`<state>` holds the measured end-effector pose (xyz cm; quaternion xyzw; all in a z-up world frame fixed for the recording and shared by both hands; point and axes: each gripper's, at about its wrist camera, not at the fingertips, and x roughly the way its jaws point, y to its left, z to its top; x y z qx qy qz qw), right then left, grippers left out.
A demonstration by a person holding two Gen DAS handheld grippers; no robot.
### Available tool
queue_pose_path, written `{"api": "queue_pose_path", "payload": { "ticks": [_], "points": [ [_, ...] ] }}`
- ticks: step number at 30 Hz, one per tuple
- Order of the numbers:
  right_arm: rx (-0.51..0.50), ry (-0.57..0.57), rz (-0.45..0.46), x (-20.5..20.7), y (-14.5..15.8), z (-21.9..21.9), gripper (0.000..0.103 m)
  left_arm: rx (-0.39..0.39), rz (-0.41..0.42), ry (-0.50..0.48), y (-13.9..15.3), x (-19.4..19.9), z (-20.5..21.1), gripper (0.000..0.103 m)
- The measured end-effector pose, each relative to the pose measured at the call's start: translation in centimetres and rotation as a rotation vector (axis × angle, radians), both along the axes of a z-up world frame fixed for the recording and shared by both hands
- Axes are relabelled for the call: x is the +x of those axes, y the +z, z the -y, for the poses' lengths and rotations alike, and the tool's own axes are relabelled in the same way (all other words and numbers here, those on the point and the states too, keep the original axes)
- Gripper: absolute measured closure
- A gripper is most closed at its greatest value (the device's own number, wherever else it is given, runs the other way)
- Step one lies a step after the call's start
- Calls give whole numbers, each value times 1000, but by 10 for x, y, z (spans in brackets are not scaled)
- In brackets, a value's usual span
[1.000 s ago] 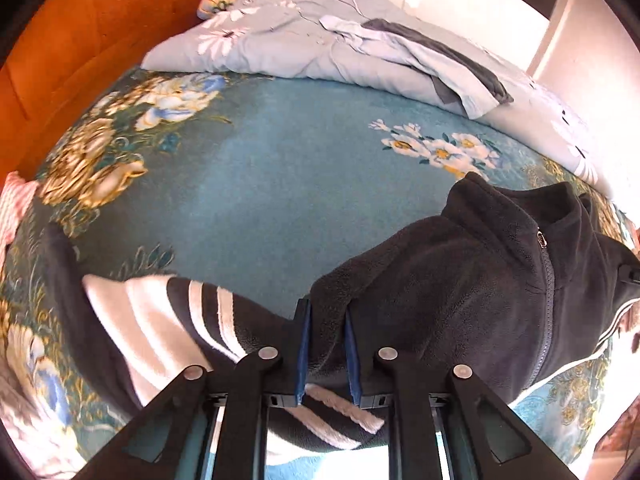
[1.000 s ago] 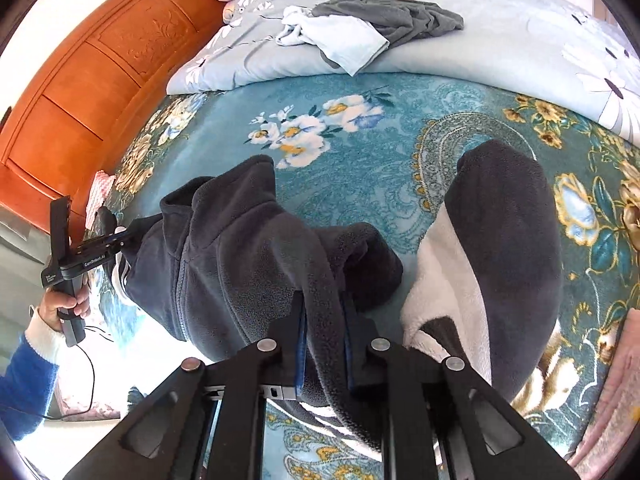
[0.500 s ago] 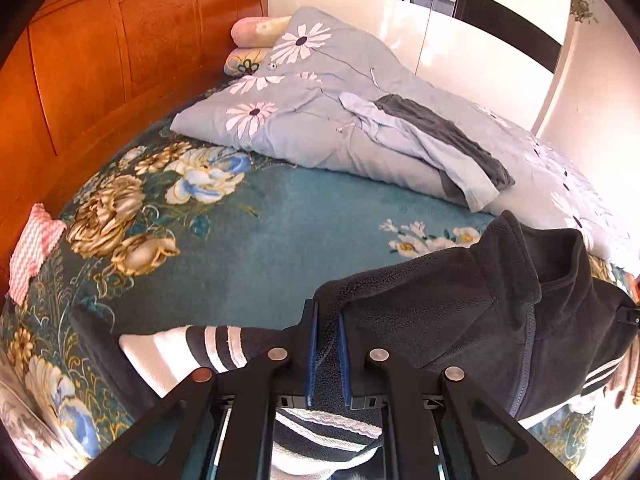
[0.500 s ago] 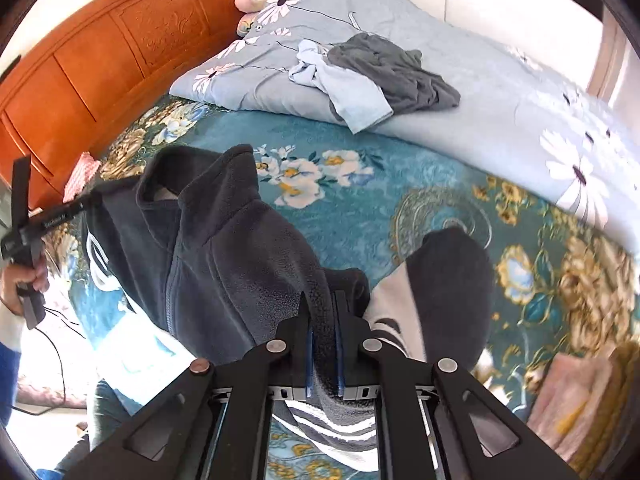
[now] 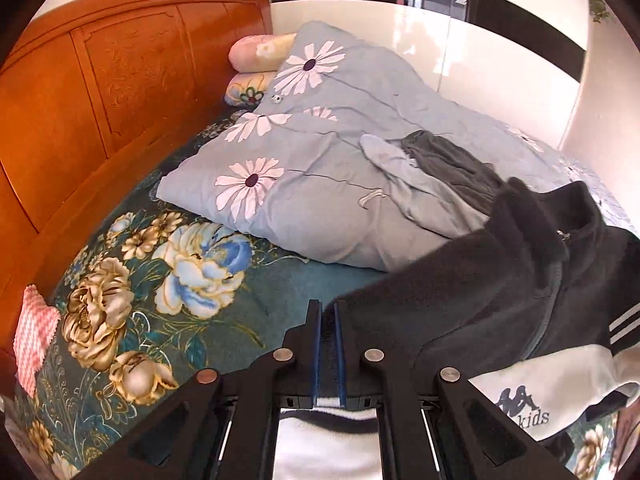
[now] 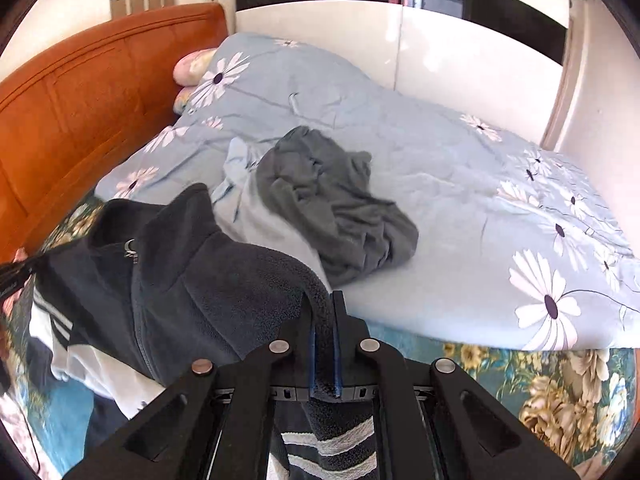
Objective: Fold clothes
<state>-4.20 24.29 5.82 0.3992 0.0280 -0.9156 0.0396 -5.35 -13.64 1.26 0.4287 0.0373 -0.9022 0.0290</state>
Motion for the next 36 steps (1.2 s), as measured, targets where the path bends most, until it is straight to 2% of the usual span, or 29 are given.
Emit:
{"api": "queue_pose_path", "payload": {
  "ticks": [3, 5, 7, 9, 11, 12, 13, 14, 16, 18, 19, 21, 23, 24, 25, 28, 31, 33, 34, 35, 36],
  "points": [
    [2, -53, 7, -40, -12, 13, 97, 22, 72, 59, -25, -18, 10, 98],
    [3, -50, 78, -60, -33, 24, 97, 103, 128, 96, -44, -15, 19, 98],
    [24, -33, 156, -72, -60, 35, 97, 212, 153, 91, -58, 3, 23, 98],
    [77, -16, 172, -71, -75, 43, 95, 269, 177, 64, -69, 28, 21, 98],
    [123, 9, 139, -62, -77, 48, 87, 310, 197, 35, -80, 61, 17, 96],
    [129, 24, 111, -55, -72, 48, 80, 330, 202, 25, -86, 81, 15, 94],
    [104, 26, 70, -41, -62, 42, 59, 341, 204, 25, -93, 102, 14, 89],
    [79, 29, 29, -28, -53, 37, 49, 342, 207, 37, -101, 125, 14, 79],
    [21, 36, -49, 0, -34, 25, 49, 370, 232, 86, -123, 166, 13, 65],
    [-121, 76, -43, 48, -31, 9, 49, 416, 267, 142, -146, 202, 14, 64],
    [-190, 98, -22, 72, -35, 1, 47, 450, 291, 174, -157, 216, 15, 64],
    [-264, 137, 94, 112, -65, -13, 44, 489, 328, 216, -173, 233, 15, 64],
    [-237, 107, 244, 139, -111, -25, 44, 517, 347, 245, -182, 243, 15, 64],
    [-225, 71, 315, 147, -134, -32, 44, 528, 334, 251, -180, 245, 14, 63],
    [-234, 36, 362, 152, -153, -39, 44, 529, 331, 252, -179, 246, 12, 56],
    [-351, -68, 421, 153, -191, -58, 44, 505, 347, 240, -177, 244, 2, 53],
    [-473, -142, 443, 143, -212, -61, 44, 482, 362, 229, -175, 243, -8, 53],
    [-493, -175, 441, 140, -213, -57, 41, 466, 373, 221, -174, 242, -14, 56],
    [-504, -182, 440, 140, -212, -55, 41, 458, 378, 217, -173, 242, -17, 60],
    [-531, -170, 453, 140, -212, -52, 45, 450, 383, 213, -173, 241, -21, 83],
    [-552, -165, 465, 142, -211, -50, 50, 442, 389, 209, -172, 241, -24, 90]
  ]
}}
